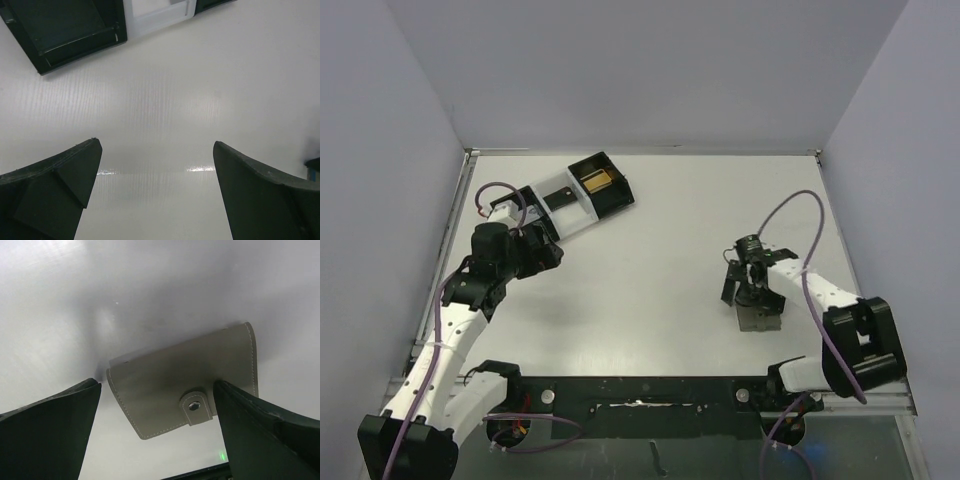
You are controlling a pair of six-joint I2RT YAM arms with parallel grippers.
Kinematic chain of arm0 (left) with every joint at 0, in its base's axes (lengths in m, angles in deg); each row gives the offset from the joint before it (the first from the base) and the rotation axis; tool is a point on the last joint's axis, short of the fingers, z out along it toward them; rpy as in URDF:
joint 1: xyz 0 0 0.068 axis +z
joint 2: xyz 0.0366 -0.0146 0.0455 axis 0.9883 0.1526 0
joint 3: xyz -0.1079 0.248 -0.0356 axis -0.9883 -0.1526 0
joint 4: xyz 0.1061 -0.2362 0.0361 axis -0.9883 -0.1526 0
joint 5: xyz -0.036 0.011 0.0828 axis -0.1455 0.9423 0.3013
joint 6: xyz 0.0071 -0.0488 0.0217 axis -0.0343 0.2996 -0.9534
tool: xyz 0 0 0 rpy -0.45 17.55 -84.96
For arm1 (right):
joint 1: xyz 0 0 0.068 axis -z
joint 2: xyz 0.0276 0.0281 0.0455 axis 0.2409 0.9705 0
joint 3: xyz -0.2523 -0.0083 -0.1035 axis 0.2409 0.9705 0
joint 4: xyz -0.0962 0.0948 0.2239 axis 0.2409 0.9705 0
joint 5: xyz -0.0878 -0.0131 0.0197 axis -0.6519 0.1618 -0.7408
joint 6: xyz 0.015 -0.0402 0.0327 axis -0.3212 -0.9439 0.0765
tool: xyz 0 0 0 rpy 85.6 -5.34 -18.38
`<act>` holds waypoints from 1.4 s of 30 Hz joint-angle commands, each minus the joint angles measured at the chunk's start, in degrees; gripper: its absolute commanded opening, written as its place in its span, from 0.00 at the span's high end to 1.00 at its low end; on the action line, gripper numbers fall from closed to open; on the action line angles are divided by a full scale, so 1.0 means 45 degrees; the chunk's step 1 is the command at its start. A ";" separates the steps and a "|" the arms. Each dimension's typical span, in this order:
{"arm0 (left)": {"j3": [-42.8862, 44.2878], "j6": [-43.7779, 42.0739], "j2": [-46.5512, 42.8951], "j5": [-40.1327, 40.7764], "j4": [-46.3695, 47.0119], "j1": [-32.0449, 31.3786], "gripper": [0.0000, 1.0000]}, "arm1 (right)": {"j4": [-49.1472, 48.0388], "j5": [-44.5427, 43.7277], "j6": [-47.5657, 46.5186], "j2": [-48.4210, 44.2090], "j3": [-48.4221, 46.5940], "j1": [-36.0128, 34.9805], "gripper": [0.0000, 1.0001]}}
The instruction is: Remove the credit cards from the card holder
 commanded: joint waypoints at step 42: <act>0.0679 0.3108 0.9564 -0.5487 0.8664 -0.6526 0.46 | -0.5072 0.2612 0.3093 -0.0593 0.0201 -0.4608 0.13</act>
